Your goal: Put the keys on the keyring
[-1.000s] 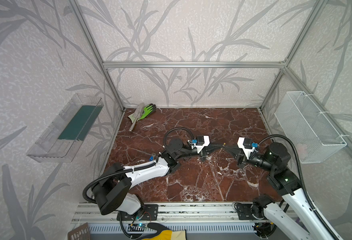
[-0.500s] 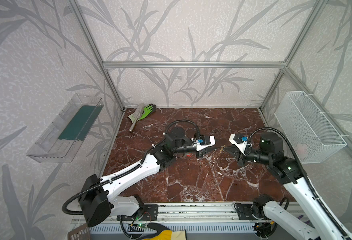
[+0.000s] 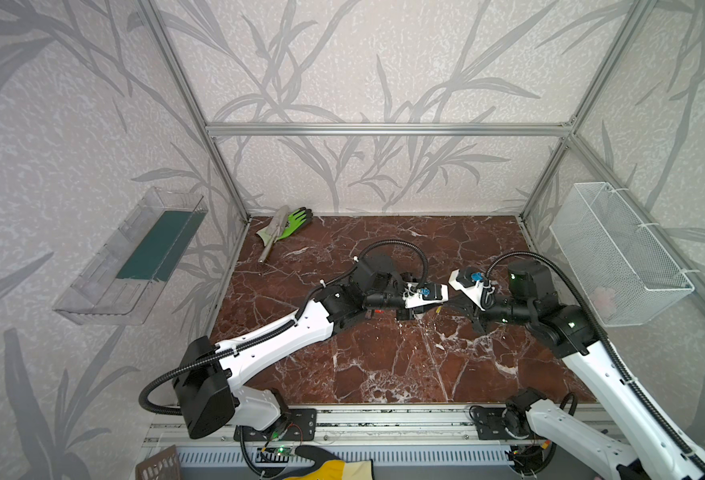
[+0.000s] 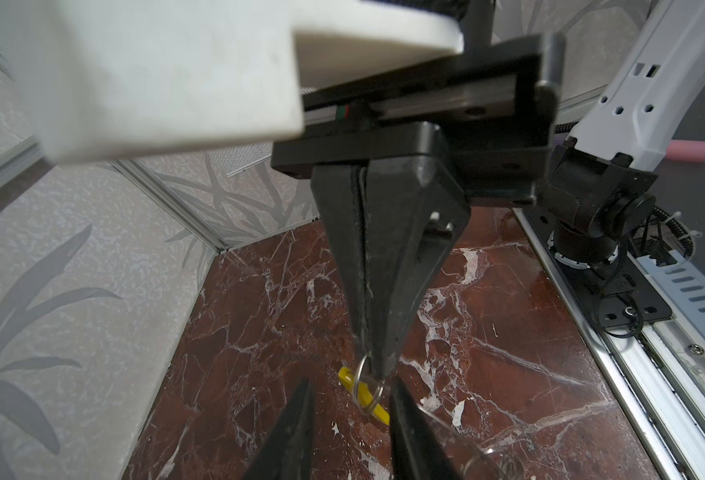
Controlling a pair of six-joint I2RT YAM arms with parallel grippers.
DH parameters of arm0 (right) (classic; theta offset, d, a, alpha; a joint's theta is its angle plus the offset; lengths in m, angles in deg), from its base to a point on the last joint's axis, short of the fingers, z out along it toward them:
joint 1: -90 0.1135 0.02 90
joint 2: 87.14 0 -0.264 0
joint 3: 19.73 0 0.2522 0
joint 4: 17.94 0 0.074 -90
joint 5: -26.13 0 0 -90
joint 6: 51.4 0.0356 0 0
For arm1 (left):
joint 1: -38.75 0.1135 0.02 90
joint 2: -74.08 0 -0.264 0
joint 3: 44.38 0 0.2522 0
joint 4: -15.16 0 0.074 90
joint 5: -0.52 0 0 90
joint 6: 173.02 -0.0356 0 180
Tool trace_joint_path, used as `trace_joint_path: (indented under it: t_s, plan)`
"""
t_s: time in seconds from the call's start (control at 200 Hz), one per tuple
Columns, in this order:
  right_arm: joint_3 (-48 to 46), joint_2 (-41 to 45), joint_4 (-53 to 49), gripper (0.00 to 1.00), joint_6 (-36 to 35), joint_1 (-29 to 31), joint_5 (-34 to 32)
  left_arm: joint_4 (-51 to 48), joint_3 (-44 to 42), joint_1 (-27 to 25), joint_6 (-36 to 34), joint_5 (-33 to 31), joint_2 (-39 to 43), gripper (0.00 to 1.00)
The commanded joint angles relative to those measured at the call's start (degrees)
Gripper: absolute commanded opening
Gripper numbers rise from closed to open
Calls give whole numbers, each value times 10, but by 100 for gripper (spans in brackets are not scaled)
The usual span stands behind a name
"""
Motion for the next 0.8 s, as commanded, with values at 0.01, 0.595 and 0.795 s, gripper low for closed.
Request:
trace_joint_path:
  t_s: [0.01,0.595,0.795]
  plan:
    - [24,-2,-9,0,-8,6,-1,-26,26,-4,-18,-15,-8,31]
    - [20,-3,9,0,-43,14,-1,-30,39,-13,-15,5,-38,4]
    - [1,17,44,1,-45,14,-9,4,30,-12,16,18,-43,0]
